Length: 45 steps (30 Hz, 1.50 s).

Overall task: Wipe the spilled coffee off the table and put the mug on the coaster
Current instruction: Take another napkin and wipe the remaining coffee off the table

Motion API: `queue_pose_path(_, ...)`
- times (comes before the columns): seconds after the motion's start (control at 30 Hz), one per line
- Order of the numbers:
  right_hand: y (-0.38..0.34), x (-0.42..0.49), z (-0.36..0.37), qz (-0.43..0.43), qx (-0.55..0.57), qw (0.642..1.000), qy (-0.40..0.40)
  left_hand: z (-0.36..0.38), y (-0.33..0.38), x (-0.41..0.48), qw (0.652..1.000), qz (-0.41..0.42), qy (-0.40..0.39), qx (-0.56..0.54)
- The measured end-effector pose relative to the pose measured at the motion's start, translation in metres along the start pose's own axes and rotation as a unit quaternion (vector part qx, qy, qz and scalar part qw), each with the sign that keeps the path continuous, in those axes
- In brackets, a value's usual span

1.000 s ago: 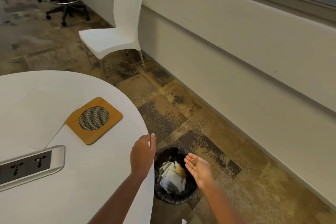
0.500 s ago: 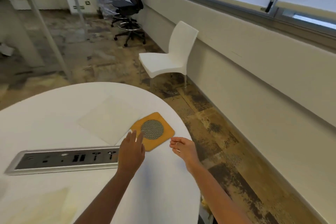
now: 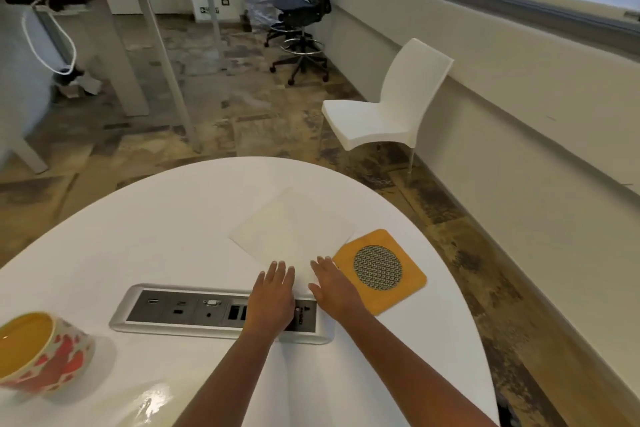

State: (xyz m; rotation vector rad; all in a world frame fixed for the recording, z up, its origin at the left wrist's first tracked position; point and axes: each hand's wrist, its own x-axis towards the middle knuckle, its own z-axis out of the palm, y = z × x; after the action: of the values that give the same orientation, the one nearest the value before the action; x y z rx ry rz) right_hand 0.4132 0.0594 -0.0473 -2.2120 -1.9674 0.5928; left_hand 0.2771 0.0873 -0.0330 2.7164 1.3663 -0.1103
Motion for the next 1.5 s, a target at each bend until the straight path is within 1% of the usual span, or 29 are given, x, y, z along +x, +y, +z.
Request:
queue_pose_path(0.07,-0.002,0.01,0.005,0.003,-0.039,0.999,-0.025,0.013,-0.011,0.006,1.0,-0.001,-0.022,-0.012)
queue_pose_path(0.17,0.0,0.017,0.011,0.009,-0.06,0.997,-0.037,0.022,-0.024,0.012,0.999,0.026,-0.02,-0.002)
queue_pose_path(0.27,0.002,0.02,0.014,-0.009,-0.09,0.996,-0.008,0.028,-0.034,0.013,0.999,0.037,-0.017,-0.004)
queue_pose_path(0.43,0.0,0.03,0.013,-0.024,-0.153,0.987,0.041,0.032,-0.038,0.015,0.998,0.033,-0.004,-0.054)
queue_pose_path(0.5,0.001,0.031,0.01,-0.027,-0.149,0.987,0.06,0.029,-0.039,0.016,0.998,0.031,-0.002,-0.054)
queue_pose_path(0.57,0.0,0.031,0.005,-0.039,-0.12,0.988,0.093,0.024,-0.041,0.016,0.997,0.025,0.014,-0.073)
queue_pose_path(0.6,-0.001,0.029,0.001,-0.044,-0.095,0.988,0.111,0.02,-0.041,0.016,0.995,0.02,0.035,-0.094)
queue_pose_path(0.7,-0.008,0.017,-0.015,-0.051,0.039,0.986,0.151,0.001,-0.044,0.013,0.984,0.006,0.109,-0.143)
queue_pose_path(0.77,-0.013,0.005,-0.029,-0.062,0.127,0.977,0.158,-0.014,-0.045,0.009,0.972,0.02,0.171,-0.161)
queue_pose_path(0.83,-0.017,-0.008,-0.047,-0.066,0.183,0.967,0.166,-0.027,-0.047,0.004,0.959,0.04,0.226,-0.167)
queue_pose_path(0.9,-0.021,-0.023,-0.065,-0.067,0.23,0.953,0.186,-0.04,-0.048,-0.003,0.952,0.045,0.252,-0.169)
queue_pose_path(0.97,-0.024,-0.036,-0.081,-0.071,0.254,0.941,0.215,-0.052,-0.046,-0.01,0.941,0.017,0.264,-0.21)
queue_pose_path(1.03,-0.024,-0.046,-0.096,-0.073,0.254,0.932,0.247,-0.063,-0.043,-0.016,0.925,-0.023,0.253,-0.281)
queue_pose_path(1.1,-0.026,-0.057,-0.109,-0.078,0.25,0.924,0.28,-0.074,-0.037,-0.021,0.909,-0.032,0.232,-0.346)
queue_pose_path(1.17,-0.025,-0.068,-0.119,-0.08,0.231,0.911,0.333,-0.087,-0.032,-0.028,0.888,-0.03,0.213,-0.406)
queue_pose_path(1.27,-0.02,-0.085,-0.127,-0.07,0.224,0.875,0.424,-0.106,-0.023,-0.04,0.846,-0.024,0.194,-0.496)
queue_pose_path(1.33,-0.016,-0.094,-0.129,-0.034,0.247,0.858,0.449,-0.116,-0.017,-0.049,0.807,-0.031,0.188,-0.559)
queue_pose_path(1.4,-0.01,-0.104,-0.128,0.023,0.288,0.852,0.438,-0.125,-0.01,-0.059,0.766,-0.034,0.19,-0.613)
queue_pose_path(1.43,-0.007,-0.11,-0.126,0.056,0.313,0.853,0.413,-0.128,-0.006,-0.065,0.747,-0.035,0.192,-0.636)
queue_pose_path(1.5,0.001,-0.121,-0.122,0.118,0.368,0.858,0.339,-0.133,0.002,-0.075,0.712,-0.041,0.19,-0.675)
